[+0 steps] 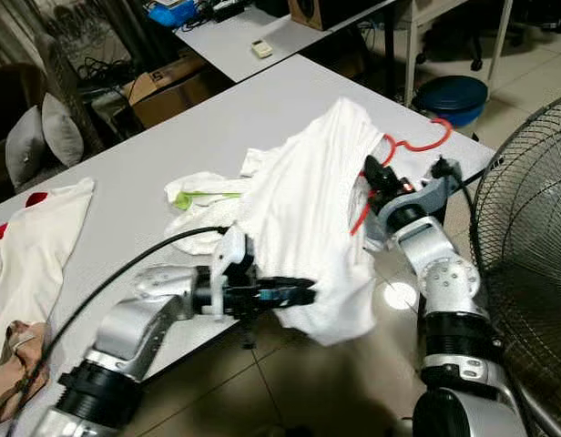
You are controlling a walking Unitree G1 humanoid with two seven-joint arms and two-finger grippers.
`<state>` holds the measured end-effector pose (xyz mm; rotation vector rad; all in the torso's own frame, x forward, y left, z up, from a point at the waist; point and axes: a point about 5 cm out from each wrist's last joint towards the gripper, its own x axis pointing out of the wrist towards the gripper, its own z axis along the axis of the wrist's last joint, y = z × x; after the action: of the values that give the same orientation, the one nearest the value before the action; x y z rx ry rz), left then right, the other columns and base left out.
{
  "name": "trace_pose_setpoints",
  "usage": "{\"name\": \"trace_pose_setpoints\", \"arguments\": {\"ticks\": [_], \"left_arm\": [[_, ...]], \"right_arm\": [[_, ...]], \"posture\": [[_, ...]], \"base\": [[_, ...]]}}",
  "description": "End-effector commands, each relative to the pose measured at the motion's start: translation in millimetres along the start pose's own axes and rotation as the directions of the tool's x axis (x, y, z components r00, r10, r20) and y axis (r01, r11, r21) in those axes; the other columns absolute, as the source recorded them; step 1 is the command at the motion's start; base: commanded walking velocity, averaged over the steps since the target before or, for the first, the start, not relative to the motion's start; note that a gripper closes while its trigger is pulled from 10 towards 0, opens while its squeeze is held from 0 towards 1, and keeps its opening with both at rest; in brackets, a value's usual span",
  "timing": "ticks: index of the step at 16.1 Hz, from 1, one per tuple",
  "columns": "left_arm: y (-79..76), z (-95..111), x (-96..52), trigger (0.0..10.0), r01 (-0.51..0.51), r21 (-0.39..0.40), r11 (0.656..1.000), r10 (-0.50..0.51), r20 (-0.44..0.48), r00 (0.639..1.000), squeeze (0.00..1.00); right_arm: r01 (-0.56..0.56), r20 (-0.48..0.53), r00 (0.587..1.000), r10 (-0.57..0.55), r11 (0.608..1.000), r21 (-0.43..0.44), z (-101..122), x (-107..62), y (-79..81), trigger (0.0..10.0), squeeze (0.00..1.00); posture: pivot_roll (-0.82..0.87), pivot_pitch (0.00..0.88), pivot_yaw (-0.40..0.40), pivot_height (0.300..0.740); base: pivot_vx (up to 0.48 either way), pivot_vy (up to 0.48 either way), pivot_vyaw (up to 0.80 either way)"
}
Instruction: Hang hanger
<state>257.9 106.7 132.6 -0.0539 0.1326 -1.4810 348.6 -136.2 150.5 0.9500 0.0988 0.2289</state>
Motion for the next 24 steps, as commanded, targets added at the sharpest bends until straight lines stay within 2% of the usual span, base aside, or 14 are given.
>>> {"name": "trace_pose_setpoints", "arguments": {"ticks": [1,3,4,6,7,10,11,13,15,17,18,22,23,24], "left_arm": [[4.6,4.8,-3.5,0.0,-0.056,0.024,0.998,0.056,0.026,0.998,0.00],[11.4,19.2,3.2,0.0,-0.111,0.017,0.994,0.108,0.135,0.985,0.00],[17.9,27.2,2.8,0.0,-0.186,0.041,0.982,0.175,0.187,0.967,0.00],[25.1,31.1,0.1,0.0,-0.266,0.064,0.962,0.248,0.207,0.947,0.00],[28.5,31.0,-1.9,0.0,-0.300,0.091,0.950,0.278,0.195,0.941,0.00],[27.1,19.5,-7.1,0.1,-0.302,0.161,0.940,0.290,0.093,0.952,0.00],[27.2,16.3,-9.6,10.0,-0.320,0.197,0.927,0.315,0.059,0.947,0.00],[29.1,9.2,-14.2,10.0,-0.349,0.228,0.909,0.353,0.022,0.935,0.00],[45.7,2.8,-30.3,10.0,-0.490,0.273,0.828,0.516,-0.027,0.856,0.00],[48.9,5.8,-36.9,10.0,-0.524,0.236,0.818,0.540,-0.004,0.842,0.01],[46.8,5.6,-40.3,10.0,-0.501,0.216,0.838,0.516,-0.013,0.856,1.00],[47.2,9.3,-49.9,10.0,-0.522,0.195,0.830,0.529,0.024,0.849,1.00],[47.7,10.9,-53.5,10.0,-0.537,0.187,0.822,0.540,0.039,0.841,1.00],[48.3,13.2,-62.4,10.0,-0.580,0.169,0.797,0.577,0.070,0.814,1.00]], "right_arm": [[-0.060,-0.027,0.998,0.060,0.998,-0.007,-6.7,7.0,16.5,10.0,0.00],[-0.080,-0.071,0.994,0.079,0.997,-0.013,-15.3,3.1,18.4,10.0,0.00],[-0.092,-0.104,0.990,0.092,0.996,0.009,-18.1,-3.3,17.6,10.0,0.00],[-0.124,-0.145,0.981,0.125,0.992,0.019,-20.7,-10.6,19.7,10.0,0.00],[-0.151,-0.163,0.974,0.158,0.987,0.053,-21.4,-16.6,22.3,10.0,0.00],[-0.175,-0.136,0.968,0.209,0.959,0.224,-13.5,-35.7,23.6,10.0,0.00],[-0.168,-0.156,0.967,0.204,0.962,0.213,-14.3,-40.6,22.6,10.0,0.00],[-0.178,-0.162,0.963,0.217,0.958,0.226,-14.0,-47.5,26.0,10.0,0.00],[-0.207,-0.191,0.948,0.255,0.949,0.239,-14.3,-54.6,35.7,10.0,0.00],[-0.216,-0.196,0.946,0.259,0.952,0.219,-12.7,-55.7,38.6,10.0,0.00],[-0.234,-0.187,0.944,0.273,0.950,0.207,-10.3,-55.9,41.7,10.0,0.00],[-0.257,-0.165,0.943,0.291,0.946,0.197,-1.6,-56.3,47.3,10.0,0.00],[-0.259,-0.157,0.944,0.292,0.945,0.199,1.3,-55.6,47.5,10.0,0.00],[-0.264,-0.150,0.943,0.296,0.943,0.202,5.5,-54.1,49.1,10.0,0.00]], "posture": [[-0.12,0.033,0.293,0.740],[-0.12,0.033,0.293,0.740],[-0.13,0.037,0.297,0.740],[-0.13,0.040,0.298,0.740],[-0.13,0.041,0.297,0.740],[-0.14,0.045,0.304,0.740],[-0.14,0.046,0.308,0.740],[-0.14,0.047,0.305,0.740],[-0.14,0.049,0.304,0.740],[-0.14,0.050,0.303,0.740],[-0.14,0.050,0.304,0.740],[-0.14,0.049,0.297,0.740],[-0.13,0.049,0.295,0.740],[-0.13,0.046,0.288,0.740]], "base": [[0.000,0.000,0.00],[0.000,0.000,0.00],[0.000,0.000,0.00],[0.000,0.000,0.00],[0.000,0.000,0.00],[0.000,0.000,0.00],[0.000,0.000,0.00],[0.000,0.000,0.00],[0.000,0.000,0.00],[0.000,0.000,0.00],[0.000,0.000,0.80],[0.000,0.000,0.80],[0.000,0.000,0.79],[0.000,0.000,0.79]]}}
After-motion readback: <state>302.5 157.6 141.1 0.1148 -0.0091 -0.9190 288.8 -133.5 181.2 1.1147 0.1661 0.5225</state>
